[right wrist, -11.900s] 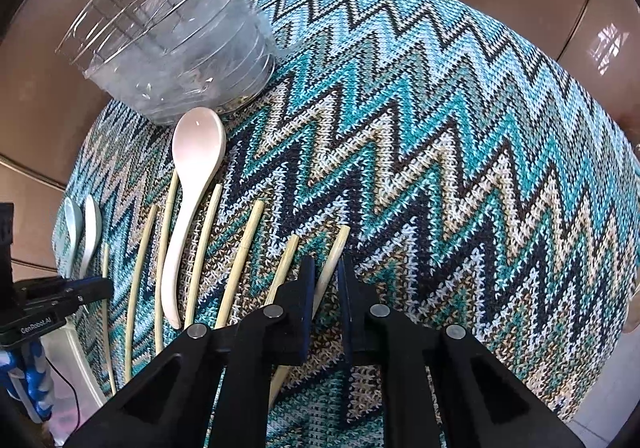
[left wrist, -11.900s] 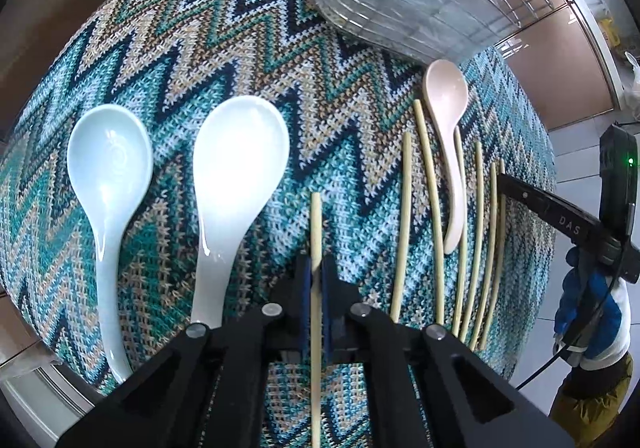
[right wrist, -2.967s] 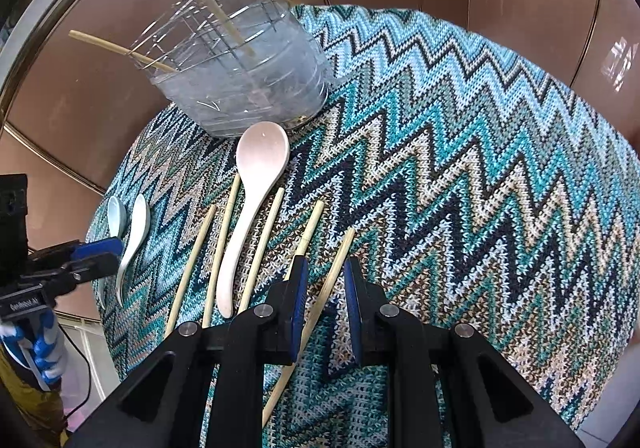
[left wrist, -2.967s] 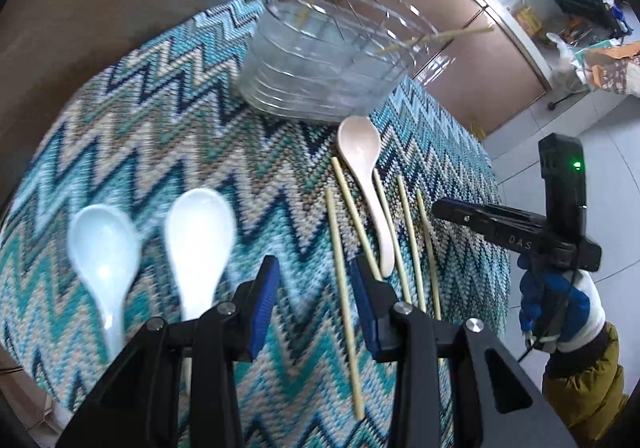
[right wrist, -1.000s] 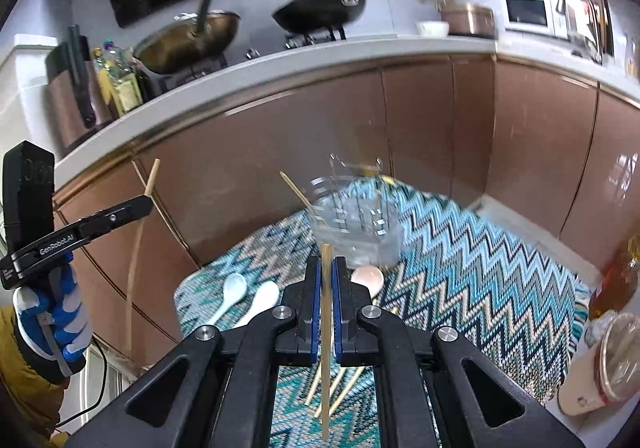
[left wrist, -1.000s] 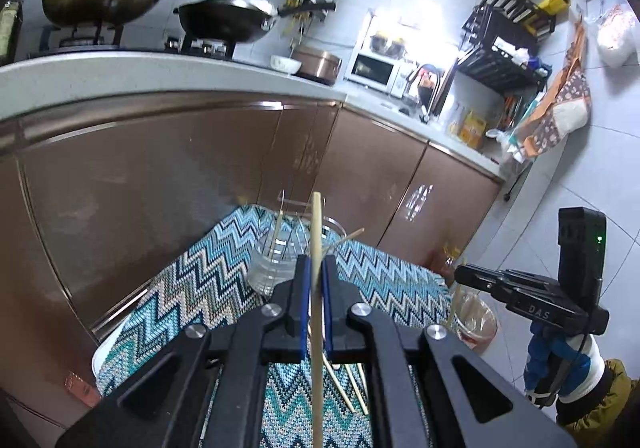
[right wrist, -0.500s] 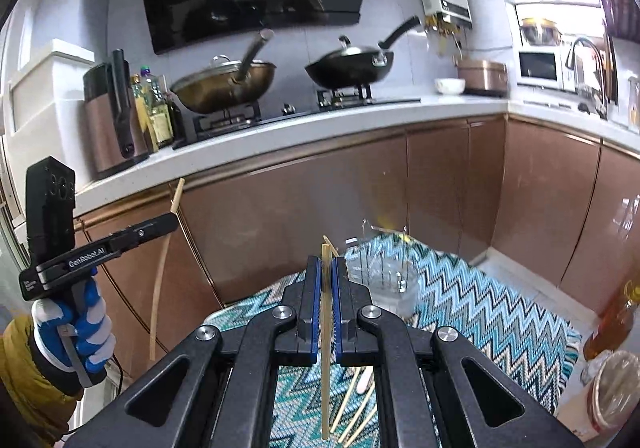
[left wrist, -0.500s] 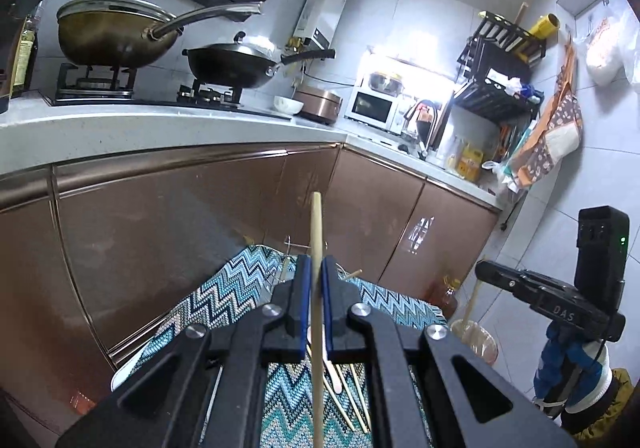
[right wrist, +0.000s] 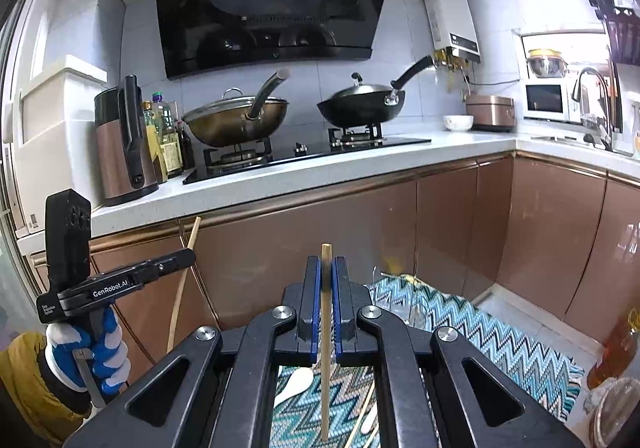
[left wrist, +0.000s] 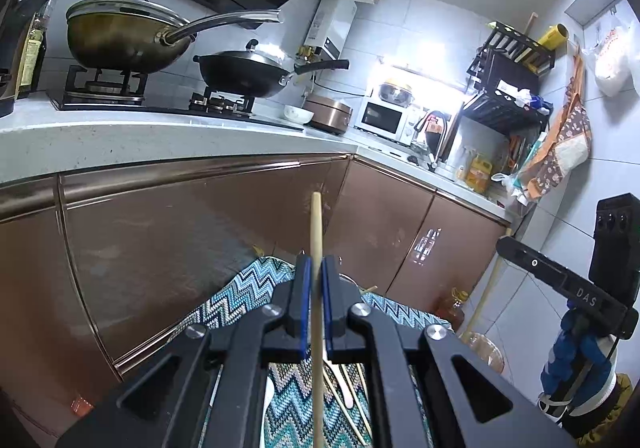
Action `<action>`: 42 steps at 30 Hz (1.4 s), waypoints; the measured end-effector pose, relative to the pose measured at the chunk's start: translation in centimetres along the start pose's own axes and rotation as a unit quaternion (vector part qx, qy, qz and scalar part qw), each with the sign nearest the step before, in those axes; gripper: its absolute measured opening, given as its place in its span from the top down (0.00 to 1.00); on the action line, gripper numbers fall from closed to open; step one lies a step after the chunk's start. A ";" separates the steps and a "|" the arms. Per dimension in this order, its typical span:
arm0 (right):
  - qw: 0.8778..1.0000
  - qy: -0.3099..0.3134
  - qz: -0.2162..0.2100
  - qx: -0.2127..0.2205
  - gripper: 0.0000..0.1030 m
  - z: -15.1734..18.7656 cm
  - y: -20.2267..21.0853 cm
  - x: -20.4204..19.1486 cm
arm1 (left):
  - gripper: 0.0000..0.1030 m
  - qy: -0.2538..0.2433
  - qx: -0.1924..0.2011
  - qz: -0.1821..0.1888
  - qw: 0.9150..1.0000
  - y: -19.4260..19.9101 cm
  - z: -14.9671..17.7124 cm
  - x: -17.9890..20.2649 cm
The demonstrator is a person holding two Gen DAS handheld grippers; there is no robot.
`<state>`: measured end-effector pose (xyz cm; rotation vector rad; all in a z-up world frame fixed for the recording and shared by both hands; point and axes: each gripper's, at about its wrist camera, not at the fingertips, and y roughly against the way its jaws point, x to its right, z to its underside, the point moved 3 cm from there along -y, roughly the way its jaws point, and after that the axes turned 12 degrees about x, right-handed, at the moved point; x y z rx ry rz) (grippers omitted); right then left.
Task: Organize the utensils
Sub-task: 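Carry both held chopsticks over the wire rack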
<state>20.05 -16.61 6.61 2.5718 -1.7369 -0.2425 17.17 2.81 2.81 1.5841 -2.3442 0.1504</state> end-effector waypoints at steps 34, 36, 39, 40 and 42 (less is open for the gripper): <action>0.996 -0.019 -0.040 0.075 0.95 -1.6 -9.8 4.4 | 0.95 -0.002 0.019 -0.036 0.999 -10.8 -1.2 -3.0; 0.996 -0.020 -0.040 0.075 0.95 -1.4 -10.2 4.5 | 0.95 0.000 0.020 -0.037 0.999 -11.2 -1.2 -3.0; 0.996 -0.020 -0.038 0.074 0.95 -1.2 -10.8 4.9 | 0.95 0.004 0.022 -0.037 0.999 -11.9 -1.2 -3.1; 0.996 -0.020 -0.037 0.074 0.95 -1.1 -10.9 5.0 | 0.95 0.003 0.023 -0.038 0.999 -12.0 -1.1 -3.1; 0.996 -0.023 -0.037 0.073 0.95 -1.0 -11.2 5.4 | 0.95 0.002 0.024 -0.038 0.999 -12.4 -1.0 -3.0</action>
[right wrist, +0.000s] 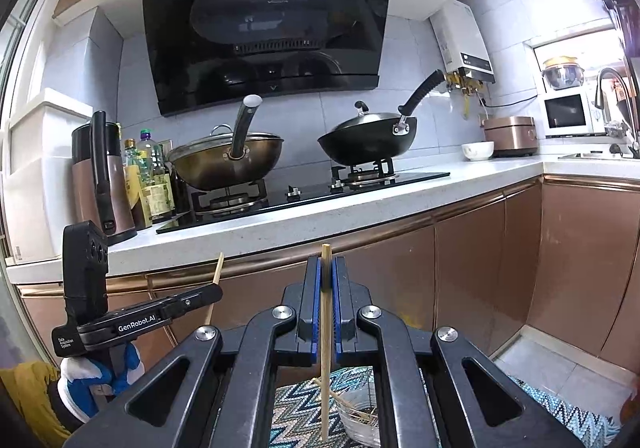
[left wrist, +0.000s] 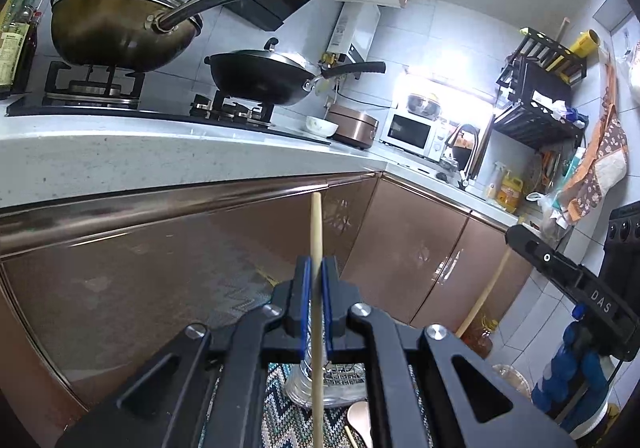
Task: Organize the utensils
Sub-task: 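Carry both held chopsticks over the wire rack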
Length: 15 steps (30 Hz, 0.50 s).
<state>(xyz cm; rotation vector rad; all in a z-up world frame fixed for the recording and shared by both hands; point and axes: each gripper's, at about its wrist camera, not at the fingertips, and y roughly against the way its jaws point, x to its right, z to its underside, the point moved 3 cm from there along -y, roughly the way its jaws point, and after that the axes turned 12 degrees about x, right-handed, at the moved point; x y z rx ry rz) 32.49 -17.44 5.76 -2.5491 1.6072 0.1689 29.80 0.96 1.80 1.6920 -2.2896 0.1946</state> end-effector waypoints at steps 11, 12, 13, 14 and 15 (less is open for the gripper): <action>1.000 -0.011 0.001 0.003 0.95 0.9 -0.8 1.9 | 0.95 0.008 0.000 0.000 1.000 -2.3 1.3 0.5; 1.000 -0.012 0.001 0.002 0.95 1.1 -1.0 2.0 | 0.95 0.010 -0.001 0.001 1.000 -2.6 1.4 0.5; 1.000 -0.013 0.000 0.002 0.95 1.3 -1.0 2.1 | 0.95 0.012 -0.001 0.001 1.000 -3.0 1.7 0.6; 1.000 -0.014 0.001 0.001 0.95 1.4 -1.1 2.2 | 0.95 0.013 -0.001 0.001 1.000 -3.2 1.9 0.7; 1.000 -0.015 0.001 0.001 0.95 1.6 -1.3 2.4 | 0.95 0.013 -0.001 0.001 1.000 -3.5 2.1 0.8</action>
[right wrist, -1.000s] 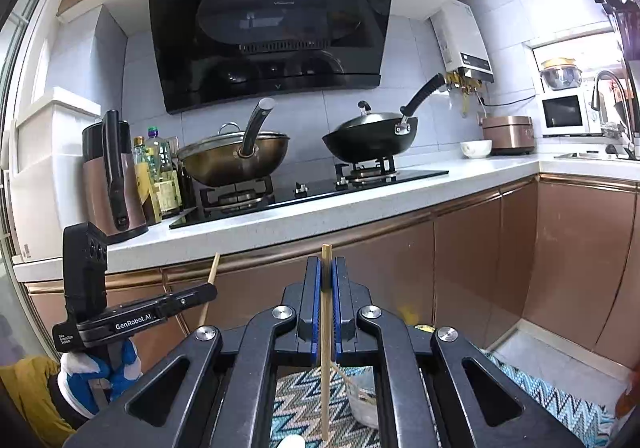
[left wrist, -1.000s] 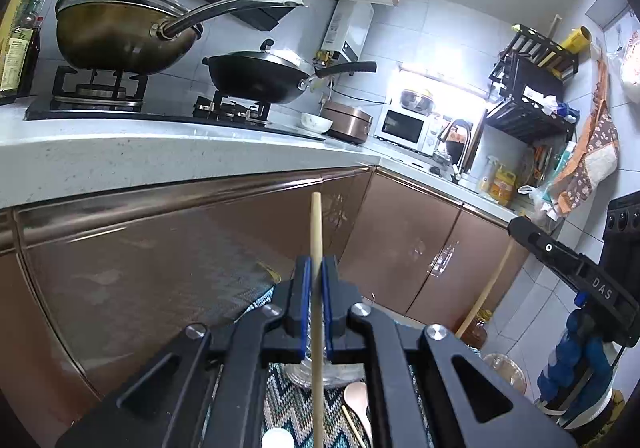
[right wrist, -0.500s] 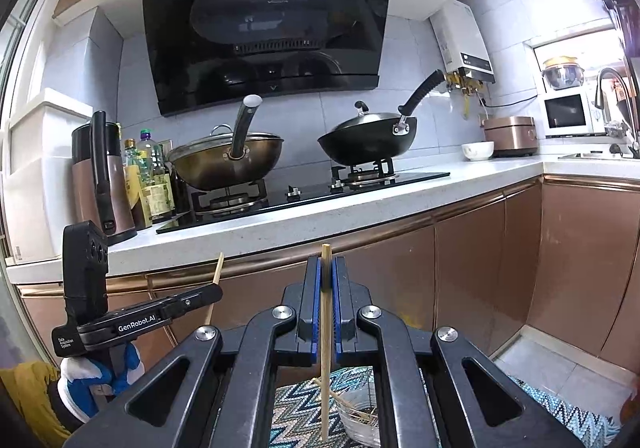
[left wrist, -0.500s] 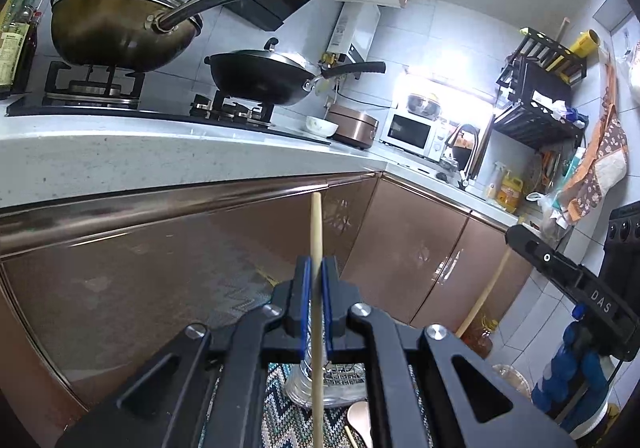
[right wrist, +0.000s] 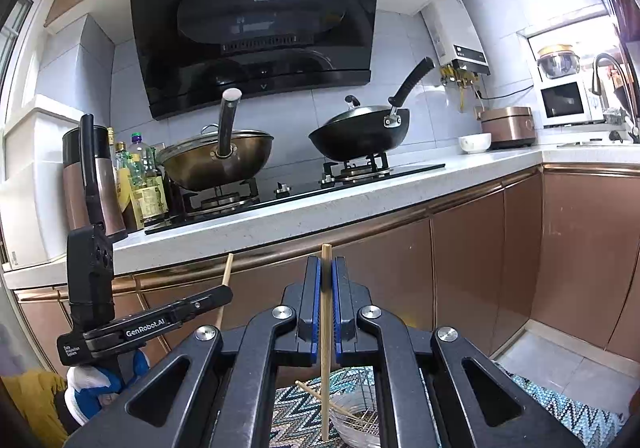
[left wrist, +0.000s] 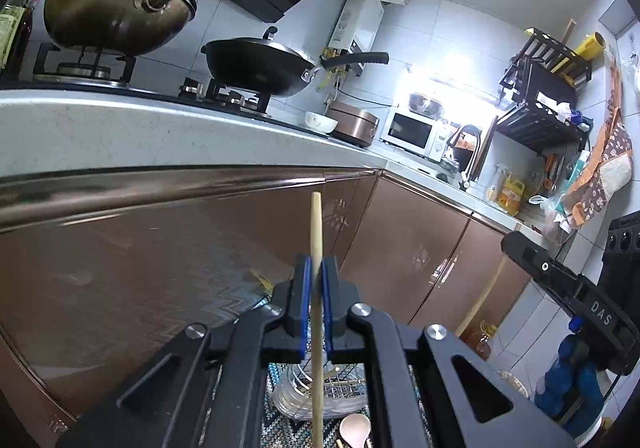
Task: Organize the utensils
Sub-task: 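Carry both held chopsticks over the wire rack, then lower both chopsticks into the wire rack and open both grippers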
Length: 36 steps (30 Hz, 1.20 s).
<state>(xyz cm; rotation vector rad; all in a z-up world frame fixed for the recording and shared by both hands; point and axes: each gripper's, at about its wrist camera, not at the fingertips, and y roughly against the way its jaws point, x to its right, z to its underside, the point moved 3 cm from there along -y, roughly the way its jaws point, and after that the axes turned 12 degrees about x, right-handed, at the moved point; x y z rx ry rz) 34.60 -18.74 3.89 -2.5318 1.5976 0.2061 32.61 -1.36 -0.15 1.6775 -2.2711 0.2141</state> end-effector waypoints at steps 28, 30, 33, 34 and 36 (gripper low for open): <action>0.996 0.033 0.084 0.014 0.95 5.5 -3.9 6.1 | 0.93 -0.048 0.150 -0.087 0.984 -8.8 6.6 5.8; 0.996 0.034 0.088 0.004 0.95 6.7 -3.9 6.4 | 0.92 -0.049 0.141 -0.091 0.985 -9.2 7.7 5.5; 0.995 0.036 0.094 -0.004 0.94 7.8 -3.6 6.7 | 0.77 -0.048 0.139 -0.089 0.985 -8.8 8.3 5.5; 0.995 0.035 0.095 -0.005 0.93 7.9 -3.5 6.7 | 0.71 -0.047 0.138 -0.090 0.985 -8.6 8.2 5.5; 0.995 0.033 0.096 -0.009 0.88 8.0 -3.1 6.6 | 0.69 -0.044 0.135 -0.088 0.986 -8.1 8.1 5.5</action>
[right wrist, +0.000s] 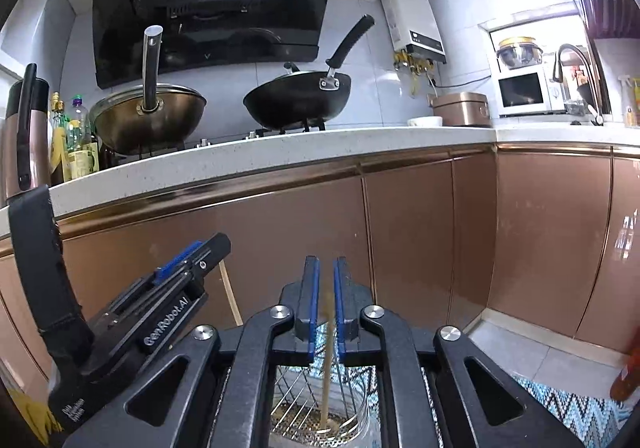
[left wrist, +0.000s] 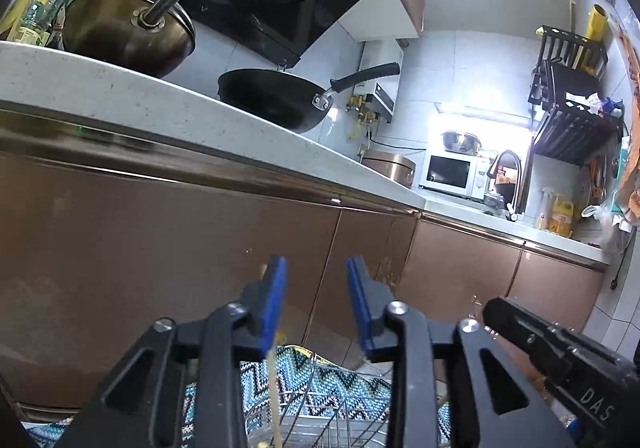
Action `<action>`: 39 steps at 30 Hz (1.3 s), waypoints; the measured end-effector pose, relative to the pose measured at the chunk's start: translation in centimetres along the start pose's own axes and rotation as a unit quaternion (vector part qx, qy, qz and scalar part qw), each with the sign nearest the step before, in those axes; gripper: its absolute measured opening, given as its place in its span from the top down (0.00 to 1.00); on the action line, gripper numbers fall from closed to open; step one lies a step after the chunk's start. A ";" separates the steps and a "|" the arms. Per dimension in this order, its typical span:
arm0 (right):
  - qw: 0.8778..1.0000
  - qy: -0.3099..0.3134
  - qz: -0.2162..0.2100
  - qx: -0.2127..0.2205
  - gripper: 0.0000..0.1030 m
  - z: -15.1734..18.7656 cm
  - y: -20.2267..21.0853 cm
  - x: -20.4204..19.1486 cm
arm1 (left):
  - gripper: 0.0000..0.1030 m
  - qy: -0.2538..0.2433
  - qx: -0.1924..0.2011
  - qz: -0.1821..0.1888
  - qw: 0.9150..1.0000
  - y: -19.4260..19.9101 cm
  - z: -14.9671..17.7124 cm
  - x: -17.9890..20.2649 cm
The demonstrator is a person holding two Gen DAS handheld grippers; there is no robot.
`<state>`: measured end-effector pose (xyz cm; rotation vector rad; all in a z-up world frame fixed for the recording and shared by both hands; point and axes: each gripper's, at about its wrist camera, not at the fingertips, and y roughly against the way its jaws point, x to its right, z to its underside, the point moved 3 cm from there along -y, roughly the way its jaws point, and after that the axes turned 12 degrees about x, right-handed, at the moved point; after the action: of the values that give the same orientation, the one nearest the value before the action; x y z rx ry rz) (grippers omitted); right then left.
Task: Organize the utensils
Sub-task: 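Lower both chopsticks into the wire rack and open both grippers, then withdraw both open tools up and away from the wire rack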
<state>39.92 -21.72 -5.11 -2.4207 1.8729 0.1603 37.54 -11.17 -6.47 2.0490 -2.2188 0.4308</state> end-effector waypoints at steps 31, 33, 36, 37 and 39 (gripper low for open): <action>0.998 0.020 0.063 0.000 0.00 -7.5 17.1 -4.8 | 0.43 -0.073 -0.074 0.032 0.994 18.6 -15.1 -8.2; 0.997 0.025 0.066 -0.001 0.00 -7.6 18.2 -5.1 | 0.40 -0.070 -0.069 0.027 0.995 19.5 -15.7 -8.6; 0.996 0.034 0.077 -0.001 0.00 -7.8 19.7 -5.6 | 0.37 -0.065 -0.065 0.030 0.995 20.7 -16.6 -8.9; 0.996 0.035 0.079 0.000 0.00 -7.8 20.2 -5.7 | 0.35 -0.065 -0.063 0.030 0.995 21.1 -16.8 -9.0; 0.996 0.037 0.086 0.007 0.00 -8.1 21.4 -5.9 | 0.33 -0.066 -0.059 0.032 0.996 22.0 -17.3 -9.2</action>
<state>18.05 -22.44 3.74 -2.2850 2.1072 0.0676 14.58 3.61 4.52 2.0052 -2.3265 0.1692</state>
